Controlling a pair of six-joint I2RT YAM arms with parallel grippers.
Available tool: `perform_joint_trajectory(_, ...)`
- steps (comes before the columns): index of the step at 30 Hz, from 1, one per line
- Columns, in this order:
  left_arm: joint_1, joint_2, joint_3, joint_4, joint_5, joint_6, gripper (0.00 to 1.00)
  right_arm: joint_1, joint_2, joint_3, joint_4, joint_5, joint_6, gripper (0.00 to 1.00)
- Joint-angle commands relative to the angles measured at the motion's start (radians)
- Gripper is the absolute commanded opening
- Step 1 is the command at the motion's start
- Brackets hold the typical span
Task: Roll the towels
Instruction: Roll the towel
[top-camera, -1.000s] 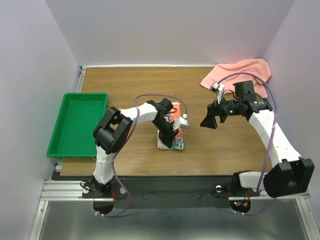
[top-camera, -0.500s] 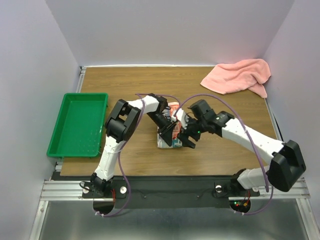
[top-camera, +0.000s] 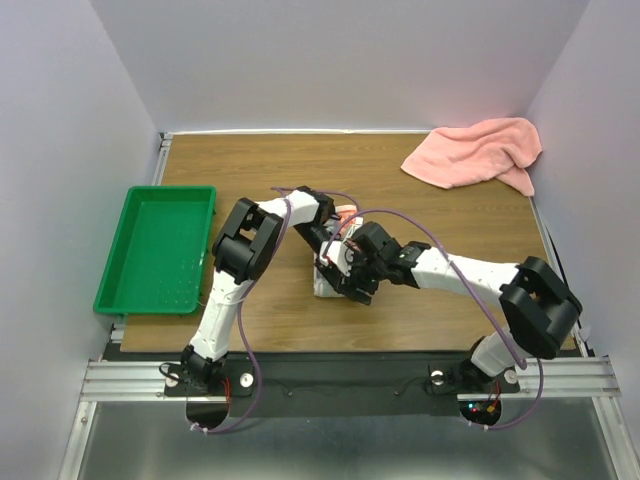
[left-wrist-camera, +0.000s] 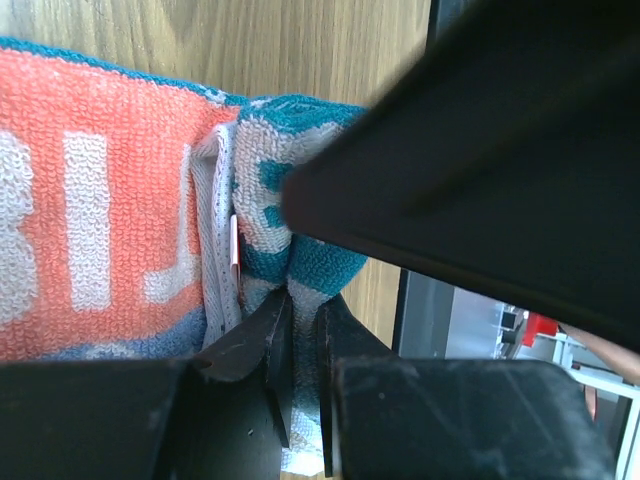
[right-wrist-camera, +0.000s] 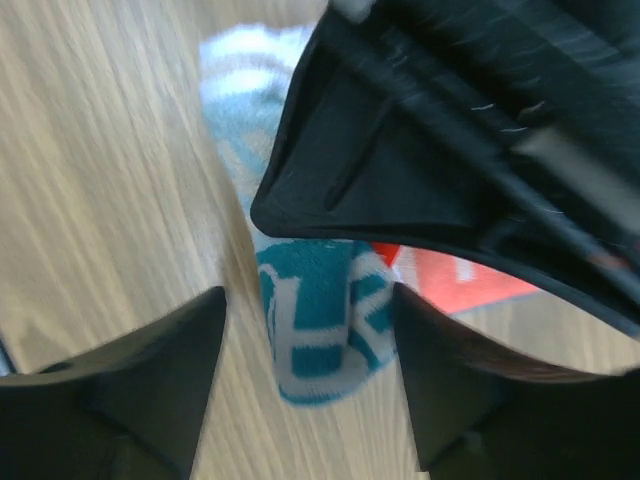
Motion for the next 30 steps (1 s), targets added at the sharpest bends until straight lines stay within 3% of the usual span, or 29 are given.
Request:
perform_joint_trajectory(1,0.013,0.077,-0.004,0.041,-0.192,0.053,0.13,0.011,0.051,-0.007,0.095,-0.003,0.009,0.63)
perform_joint_trajectory(4,0.016,0.069,-0.004,0.039,-0.19,0.06,0.13,0.009,0.073,-0.013,0.103,-0.005,0.026,0.45)
perform_joint_trajectory(5,0.019,0.064,-0.008,0.044,-0.19,0.063,0.13,0.009,0.079,-0.019,0.103,-0.011,0.029,0.35)
perform_joint_trajectory(7,0.024,0.038,-0.022,0.049,-0.184,0.072,0.16,0.009,0.077,-0.034,0.101,-0.029,0.034,0.25)
perform_joint_trajectory(8,0.027,0.026,-0.028,0.059,-0.179,0.072,0.17,0.008,0.074,-0.04,0.1,-0.04,0.04,0.21)
perform_joint_trajectory(9,0.036,0.009,-0.049,0.067,-0.175,0.069,0.21,0.008,0.068,-0.046,0.1,-0.065,0.044,0.1)
perform_joint_trajectory(11,0.044,-0.049,-0.076,0.098,-0.164,0.063,0.27,0.006,0.065,-0.065,0.095,-0.094,0.049,0.01)
perform_joint_trajectory(13,0.064,-0.117,-0.122,0.125,-0.142,0.049,0.34,-0.005,0.06,-0.071,0.071,-0.144,0.046,0.01)
perform_joint_trajectory(16,0.094,-0.16,-0.146,0.147,-0.136,0.027,0.37,-0.018,0.057,-0.074,0.031,-0.22,0.044,0.01)
perform_joint_trajectory(23,0.206,-0.175,-0.122,0.05,-0.089,0.096,0.47,-0.048,0.077,-0.057,-0.04,-0.298,0.055,0.01)
perform_joint_trajectory(26,0.272,-0.215,-0.105,0.035,-0.058,0.122,0.6,-0.075,0.108,-0.031,-0.064,-0.347,0.081,0.01)
perform_joint_trajectory(30,0.347,-0.327,-0.192,0.134,-0.041,0.072,0.66,-0.124,0.161,0.01,-0.086,-0.474,0.129,0.0)
